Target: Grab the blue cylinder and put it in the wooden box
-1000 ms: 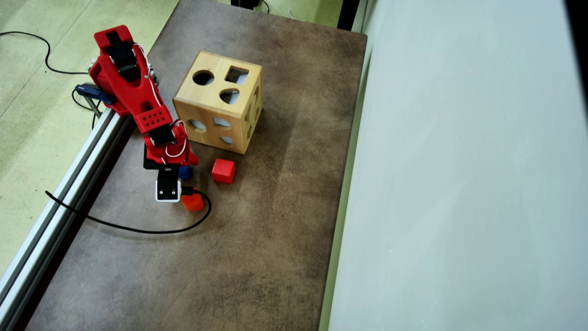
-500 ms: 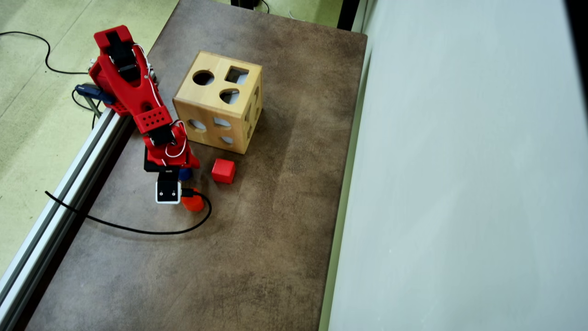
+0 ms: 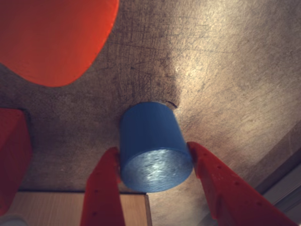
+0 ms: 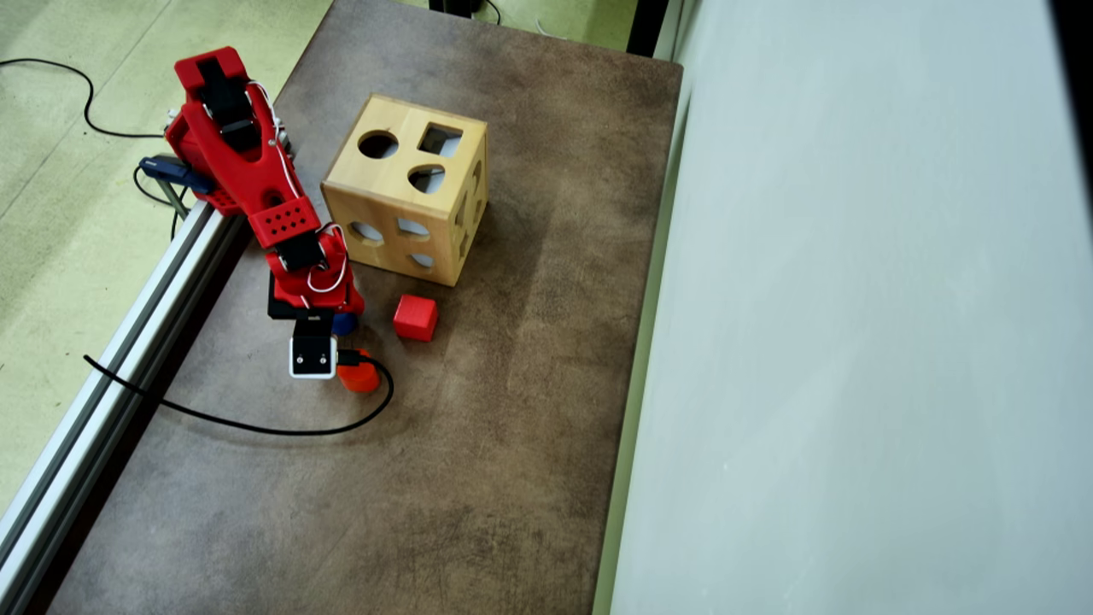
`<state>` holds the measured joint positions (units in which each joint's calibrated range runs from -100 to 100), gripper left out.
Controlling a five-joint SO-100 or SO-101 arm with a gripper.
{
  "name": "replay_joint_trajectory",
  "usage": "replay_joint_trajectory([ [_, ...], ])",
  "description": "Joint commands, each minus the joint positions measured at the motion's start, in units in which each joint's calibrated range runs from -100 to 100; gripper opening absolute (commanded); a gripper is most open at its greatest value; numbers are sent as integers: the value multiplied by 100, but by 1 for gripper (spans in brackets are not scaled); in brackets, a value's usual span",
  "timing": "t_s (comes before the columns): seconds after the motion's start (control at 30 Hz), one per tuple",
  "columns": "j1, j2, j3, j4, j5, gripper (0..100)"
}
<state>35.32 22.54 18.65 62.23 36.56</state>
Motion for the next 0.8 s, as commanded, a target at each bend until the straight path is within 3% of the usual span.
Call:
replay_joint_trajectory([
  [0.0, -63, 77, -31, -43, -20, 16],
  [0.37, -63, 196, -94, 38, -24, 3],
  [0.77, -63, -1307, 32, 255, -24, 2],
])
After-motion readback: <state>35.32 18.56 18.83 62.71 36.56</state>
